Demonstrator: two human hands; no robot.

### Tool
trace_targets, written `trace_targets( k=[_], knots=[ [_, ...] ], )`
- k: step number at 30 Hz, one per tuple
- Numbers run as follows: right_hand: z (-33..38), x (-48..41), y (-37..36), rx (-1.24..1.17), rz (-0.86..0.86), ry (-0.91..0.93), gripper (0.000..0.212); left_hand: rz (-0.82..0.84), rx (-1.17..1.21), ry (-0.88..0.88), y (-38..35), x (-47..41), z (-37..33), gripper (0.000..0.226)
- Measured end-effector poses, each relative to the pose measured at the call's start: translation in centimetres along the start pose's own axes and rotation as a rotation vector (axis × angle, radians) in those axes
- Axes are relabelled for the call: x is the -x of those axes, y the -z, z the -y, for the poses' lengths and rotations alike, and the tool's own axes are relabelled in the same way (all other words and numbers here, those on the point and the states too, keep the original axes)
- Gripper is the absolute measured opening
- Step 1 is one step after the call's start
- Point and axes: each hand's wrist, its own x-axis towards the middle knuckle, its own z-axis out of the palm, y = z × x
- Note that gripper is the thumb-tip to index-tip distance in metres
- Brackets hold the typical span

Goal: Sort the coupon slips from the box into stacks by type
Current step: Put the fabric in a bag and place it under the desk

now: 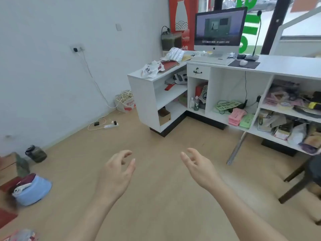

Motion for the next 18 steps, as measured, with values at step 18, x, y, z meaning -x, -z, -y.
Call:
trace_targets(
  k=[18],
  knots=[
    [6.0,-39.8,9.9,0.317,-0.111,0.139,0.079,0.111,0.286,-0.056,-11.9,-43.1,-2.4,0.049]
  ],
)
